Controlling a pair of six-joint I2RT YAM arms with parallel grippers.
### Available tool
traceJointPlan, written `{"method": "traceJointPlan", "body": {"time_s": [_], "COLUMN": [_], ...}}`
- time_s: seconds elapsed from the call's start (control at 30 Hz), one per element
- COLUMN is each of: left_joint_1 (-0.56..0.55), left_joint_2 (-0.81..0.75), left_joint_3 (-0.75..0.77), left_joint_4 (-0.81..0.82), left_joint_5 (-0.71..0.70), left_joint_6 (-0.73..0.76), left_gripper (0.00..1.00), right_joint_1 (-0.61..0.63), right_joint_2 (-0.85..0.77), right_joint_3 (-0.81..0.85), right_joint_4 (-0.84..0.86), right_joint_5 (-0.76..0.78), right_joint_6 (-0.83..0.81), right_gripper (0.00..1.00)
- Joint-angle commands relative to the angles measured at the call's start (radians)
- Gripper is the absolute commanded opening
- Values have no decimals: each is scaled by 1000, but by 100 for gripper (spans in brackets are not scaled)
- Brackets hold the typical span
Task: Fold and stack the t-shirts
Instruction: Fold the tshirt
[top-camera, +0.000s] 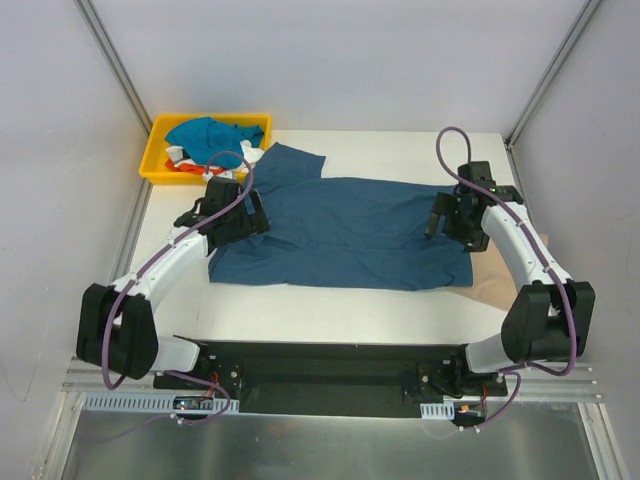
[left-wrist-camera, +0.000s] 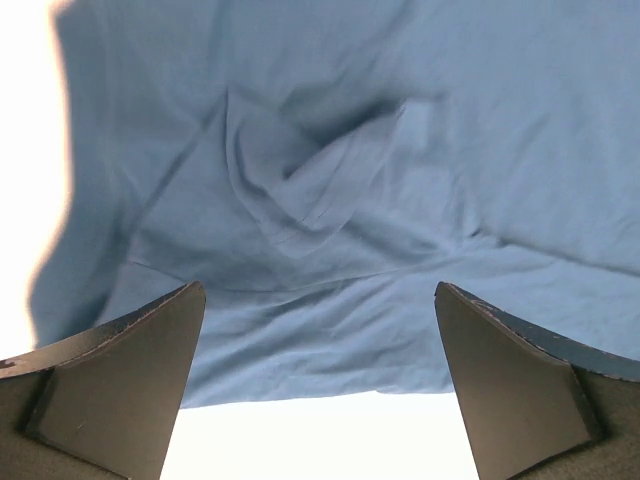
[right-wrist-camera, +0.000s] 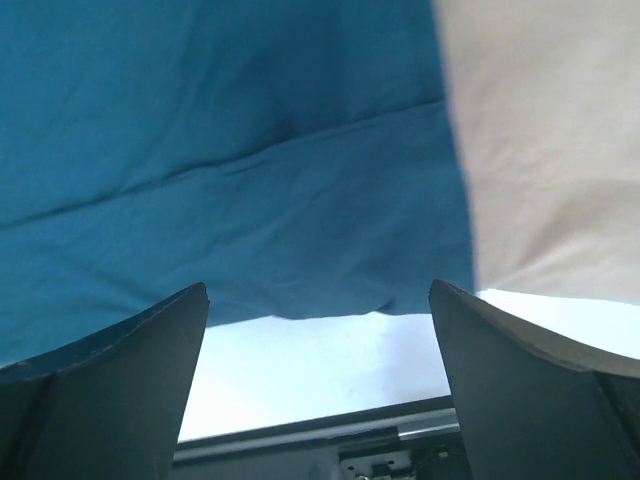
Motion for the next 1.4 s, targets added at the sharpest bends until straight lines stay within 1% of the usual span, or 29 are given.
{"method": "traceJointPlan", "body": {"time_s": [0.0, 0.17, 0.3, 0.4, 0.47, 0.5, 0.53, 0.6, 0.67, 0.7, 0.73, 0.83, 0.93, 0.97, 1.03, 1.07, 1.1, 1.17, 1.27, 1.3, 1.33, 1.37], "left_joint_1": [51, 119, 140, 148, 151, 151, 152, 151, 152, 151, 151, 152, 151, 151, 151, 151, 151, 151, 151, 151, 151, 151], "left_joint_2": [84, 171, 190, 174, 138, 119, 78, 30, -55, -117, -146, -249, -327, -341, -366, -369, -372, -370, -369, -372, -373, -375], "left_joint_3": [-42, -82, -171, -243, -281, -324, -346, -391, -425, -435, -441, -465, -464, -443, -410, -371, -349, -292, -237, -226, -220, -214], "left_joint_4": [74, 123, 137, 138, 135, 126, 112, 66, -24, -58, -116, -202, -228, -234, -244, -256, -261, -270, -271, -271, -271, -270], "left_joint_5": [146, 233, 250, 246, 247, 250, 241, 211, 160, 148, 134, 135, 161, 172, 175, 175, 178, 183, 206, 219, 232, 238], "left_joint_6": [-67, -107, -131, -151, -162, -167, -180, -196, -220, -236, -245, -269, -279, -276, -259, -251, -234, -214, -182, -170, -165, -162], "left_gripper": [99, 99, 99, 99, 99, 99, 99, 99, 99, 99, 99, 99, 99, 99, 99, 99, 99, 99, 99, 99, 99, 99], "right_joint_1": [43, 46, 45, 31, 17, 11, 9, 0, 0, 2, 2, 2, 9, 14, 54, 74, 94, 164, 264, 288, 346, 379], "right_joint_2": [23, 76, 122, 145, 149, 147, 141, 129, 98, 89, 66, 20, -28, -41, -80, -89, -98, -117, -98, -88, -53, -30], "right_joint_3": [-56, -116, -136, -156, -183, -192, -205, -238, -261, -286, -297, -347, -352, -341, -282, -252, -226, -153, -88, -77, -67, -56], "right_joint_4": [46, 89, 99, 89, 84, 82, 75, 67, 59, 55, 44, 36, 46, 46, 41, 36, 33, 44, 121, 186, 226, 265], "right_joint_5": [-96, -95, -73, -41, -47, -50, -50, -52, -53, -53, -53, -53, -87, -96, -98, -96, -136, -159, -242, -303, -334, -361], "right_joint_6": [2, 22, 29, 43, 45, 46, 52, 63, 68, 74, 75, 86, 65, 51, 28, 7, -1, -15, -7, -3, 6, 12], "right_gripper": [97, 97, 97, 97, 97, 97, 97, 97, 97, 97, 97, 97, 97, 97, 97, 97, 97, 97, 97, 97, 97, 97]}}
